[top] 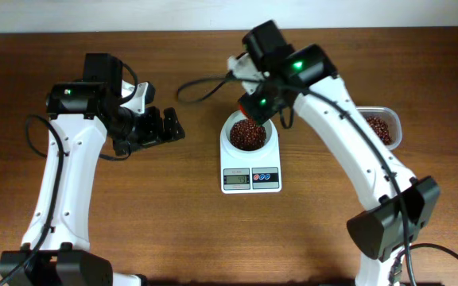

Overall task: Scoop item into bowl and weigh 50g on scale
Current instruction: 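Lower the scoop into the white bowl and pour beans with right gripper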

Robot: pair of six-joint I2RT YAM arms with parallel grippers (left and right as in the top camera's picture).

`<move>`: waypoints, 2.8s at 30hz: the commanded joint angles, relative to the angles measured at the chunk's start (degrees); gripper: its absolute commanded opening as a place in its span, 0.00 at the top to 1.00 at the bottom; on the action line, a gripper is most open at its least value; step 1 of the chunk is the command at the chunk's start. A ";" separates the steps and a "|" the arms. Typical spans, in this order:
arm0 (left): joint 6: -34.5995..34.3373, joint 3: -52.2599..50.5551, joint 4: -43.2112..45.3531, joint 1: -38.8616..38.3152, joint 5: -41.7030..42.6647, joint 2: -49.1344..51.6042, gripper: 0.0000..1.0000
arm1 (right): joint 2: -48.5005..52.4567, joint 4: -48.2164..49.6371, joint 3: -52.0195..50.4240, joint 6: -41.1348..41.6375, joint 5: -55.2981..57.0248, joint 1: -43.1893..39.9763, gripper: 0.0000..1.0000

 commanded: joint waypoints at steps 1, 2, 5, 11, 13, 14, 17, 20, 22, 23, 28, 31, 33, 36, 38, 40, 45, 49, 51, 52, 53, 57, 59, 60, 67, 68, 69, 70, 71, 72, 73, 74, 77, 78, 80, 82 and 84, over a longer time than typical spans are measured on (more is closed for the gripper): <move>-0.07 -0.24 0.13 -0.11 0.42 0.42 0.01 | -0.13 0.39 1.36 -6.36 1.73 0.94 0.95; -0.07 -0.24 0.13 -0.11 0.42 0.42 0.01 | -0.13 0.63 1.36 -6.78 1.73 0.92 0.94; -0.07 -0.24 0.13 -0.11 0.42 0.42 0.01 | -0.13 0.85 1.36 -6.75 5.01 0.92 0.91; -0.07 -0.24 0.13 -0.11 0.42 0.42 0.01 | -0.13 2.38 1.33 -3.26 5.31 0.35 0.96; -0.07 -0.24 0.13 -0.11 0.42 0.42 0.01 | -0.13 3.28 1.33 0.35 3.76 -1.73 0.96; -0.07 -0.24 0.13 -0.11 0.42 0.42 0.01 | -0.13 3.56 1.33 1.42 3.02 -2.67 0.96; -0.09 -0.24 0.13 -0.11 0.42 0.42 0.01 | -0.13 3.32 1.33 6.23 0.79 -7.87 0.96; -0.07 -0.24 0.13 -0.11 0.42 0.42 0.01 | -0.13 1.05 1.29 7.52 0.85 -13.53 0.96; -0.07 -0.24 0.13 -0.11 0.42 0.42 0.01 | -0.13 -2.01 1.29 7.54 1.68 -18.84 0.96; -0.07 -0.24 0.13 -0.11 0.42 0.42 0.01 | -0.13 -2.93 1.29 7.54 1.68 -20.65 0.96; -0.07 -0.24 0.13 -0.11 0.42 0.42 0.01 | -0.02 -6.95 0.70 10.14 1.62 -32.70 0.96; -0.07 -0.24 0.13 -0.11 0.42 0.42 0.01 | -0.02 -7.13 0.70 10.08 -3.74 -35.63 0.96; -0.07 -0.24 0.13 -0.11 0.42 0.42 0.01 | -0.02 -6.73 0.70 9.99 -11.93 -35.65 0.96; -0.07 -0.24 0.13 -0.11 0.42 0.42 0.01 | -0.02 -4.46 0.70 9.81 -18.97 -31.41 0.96; -0.07 -0.24 0.13 -0.11 0.42 0.42 0.01 | -0.02 -2.73 0.70 9.55 -18.95 -26.40 0.96; -0.07 -0.24 0.13 -0.11 0.42 0.42 0.01 | 0.00 -0.59 0.70 8.31 -18.08 -19.78 0.96; -0.07 -0.24 0.13 -0.11 0.42 0.42 0.01 | 0.17 2.64 0.70 8.28 -9.42 -8.37 0.96; -0.07 -0.24 0.13 -0.11 0.42 0.42 0.01 | 3.23 3.34 0.70 8.33 0.04 -2.58 0.96; -0.07 -0.24 0.13 -0.11 0.42 0.42 0.01 | 5.49 2.99 0.70 8.35 0.20 -1.97 0.96; -0.07 -0.24 0.13 -0.11 0.42 0.42 0.01 | 7.02 2.93 0.66 8.35 0.20 -1.99 0.96; -0.07 -0.24 0.13 -0.11 0.42 0.42 0.01 | 7.91 2.80 0.66 8.35 0.20 -2.03 0.96; -0.07 -0.24 0.13 -0.11 0.42 0.42 0.01 | 10.73 2.54 0.22 8.35 0.20 -2.08 0.96; -0.07 -0.24 0.13 -0.11 0.42 0.42 0.01 | 10.95 1.79 0.22 8.37 -0.37 -2.05 0.96; -0.07 -0.24 0.13 -0.11 0.42 0.42 0.01 | 10.95 0.94 0.22 8.37 -1.84 -2.08 0.96; -0.07 -0.24 0.15 -0.11 0.42 0.42 0.01 | 10.95 -2.12 0.22 8.35 -14.88 -2.14 0.96; -0.07 -0.24 0.15 -0.11 0.42 0.42 0.01 | 10.91 -2.29 0.22 8.33 -14.86 -2.32 0.96; -0.07 -0.24 0.13 -0.11 0.42 0.42 0.01 | 10.78 -2.40 0.24 8.33 -14.86 -2.91 0.96; -0.07 -0.24 0.13 -0.11 0.42 0.42 0.01 | 10.67 -2.38 0.24 8.33 -14.88 -3.45 0.96; -0.07 -0.24 0.13 -0.11 0.42 0.42 0.01 | 10.54 -2.43 0.35 8.33 -14.91 -4.15 0.96; -0.07 -0.24 0.13 -0.11 0.42 0.42 0.01 | 10.16 -2.49 0.76 8.35 -15.43 -5.35 0.96; -0.07 -0.24 0.13 -0.11 0.42 0.42 0.01 | 9.64 -2.47 1.46 8.33 -18.32 -7.04 0.96; -0.07 -0.24 0.13 -0.11 0.42 0.42 0.01 | 9.46 -2.45 2.14 8.33 -20.26 -8.09 0.96; -0.07 -0.24 0.13 -0.11 0.42 0.42 0.01 | 9.33 -2.64 3.52 8.33 -21.57 -11.10 0.96; -0.07 -0.24 0.13 -0.11 0.42 0.42 0.01 | 9.33 -2.67 3.52 8.31 -22.36 -11.41 0.96; -0.07 -0.24 0.13 -0.11 0.42 0.42 0.01 | 9.33 -2.49 3.52 8.31 -24.57 -11.96 0.96; -0.07 -0.24 0.13 -0.11 0.42 0.42 0.01 | 9.33 -2.40 3.52 8.28 -24.55 -12.00 0.96; -0.07 -0.24 0.13 -0.11 0.42 0.42 0.01 | 9.33 -2.38 3.69 8.04 -24.55 -12.00 0.96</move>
